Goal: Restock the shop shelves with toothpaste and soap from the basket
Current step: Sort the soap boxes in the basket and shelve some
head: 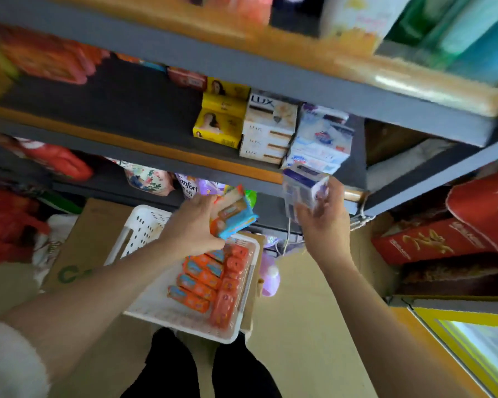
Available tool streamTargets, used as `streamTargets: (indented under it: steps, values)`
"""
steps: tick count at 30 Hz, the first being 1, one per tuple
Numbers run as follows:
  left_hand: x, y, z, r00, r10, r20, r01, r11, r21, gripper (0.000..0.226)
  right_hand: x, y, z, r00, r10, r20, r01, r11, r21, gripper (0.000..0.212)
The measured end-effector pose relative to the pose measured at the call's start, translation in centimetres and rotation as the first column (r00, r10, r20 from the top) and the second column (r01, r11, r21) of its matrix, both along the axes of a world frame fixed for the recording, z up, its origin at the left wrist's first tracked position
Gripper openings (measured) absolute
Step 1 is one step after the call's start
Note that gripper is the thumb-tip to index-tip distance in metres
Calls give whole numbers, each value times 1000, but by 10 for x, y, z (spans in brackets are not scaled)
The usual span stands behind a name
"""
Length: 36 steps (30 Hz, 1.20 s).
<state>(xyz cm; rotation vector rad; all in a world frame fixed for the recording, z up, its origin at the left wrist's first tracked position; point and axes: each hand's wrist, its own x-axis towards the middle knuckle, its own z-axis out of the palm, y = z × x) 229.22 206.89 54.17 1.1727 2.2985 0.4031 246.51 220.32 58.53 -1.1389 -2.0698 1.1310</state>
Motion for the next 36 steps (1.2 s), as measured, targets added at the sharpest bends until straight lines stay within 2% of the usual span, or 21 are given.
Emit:
streamTargets:
  steps: [1,2,4,5,7,9,11,13,16,18,20,22,23,24,25,26,29,32,34,36]
  values:
    - [-1,6,15,999,-28,-36,30,999,30,77,-1,8,5,997,-20,69,4,973,230,38]
    - [-1,11,30,997,-40,-68,45,997,68,77,-2,17,6,990,-53,131,-13,887,461,43]
    - [0,20,54,995,-22,-93,34,991,128,74,-4,38,4,970,-169,176,-34,621,783,50]
    - [2,24,62,995,-11,-98,24,989,143,75,-6,50,1,960,-219,174,-38,513,858,49]
    - [6,28,71,993,1,-121,20,986,166,76,-10,68,-2,944,-274,183,-64,394,917,46]
    - [10,29,72,991,9,-137,15,985,172,75,-16,82,-5,940,-295,171,-65,337,939,41]
    - [16,29,70,991,27,-134,-6,988,155,75,-21,92,-10,935,-313,169,-62,324,944,41]
    - [21,28,66,990,38,-135,-20,991,132,76,-27,95,-20,921,-339,194,-70,345,936,50]
    - [23,28,61,991,44,-129,-30,994,107,75,-35,92,-35,912,-326,248,-82,448,890,66]
    - [23,29,58,991,42,-125,-28,994,109,74,-35,94,-35,948,-241,209,-60,508,859,61]
    - [24,30,55,993,33,-111,-21,994,105,72,-32,98,-28,985,-166,49,72,652,755,45]
    - [25,32,53,994,16,-107,-6,996,95,74,-25,101,-23,975,-171,-141,216,873,436,53]
    - [25,33,52,994,14,-106,-4,996,95,76,-22,103,-23,953,-209,-222,258,939,227,61]
    - [26,34,52,994,16,-104,-6,995,97,76,-20,102,-23,924,-260,-280,279,960,33,63]
    - [26,35,52,995,16,-102,-6,995,102,76,-19,100,-23,905,-300,-303,283,954,-97,61]
    - [26,36,53,994,14,-104,-2,994,107,75,-19,98,-23,900,-320,-296,286,946,-152,56]
    - [24,36,55,993,6,-120,7,994,111,75,-26,95,-20,908,-338,-246,307,939,-157,43]
    - [18,32,56,989,2,-146,13,995,101,76,-33,90,-17,911,-377,-169,365,926,-97,43]
    - [12,24,55,973,-25,-228,48,994,97,80,-31,74,-17,895,-421,-148,431,901,43,44]
    - [3,14,53,925,-100,-367,141,986,85,83,-27,40,-20,927,-331,-174,355,926,131,39]
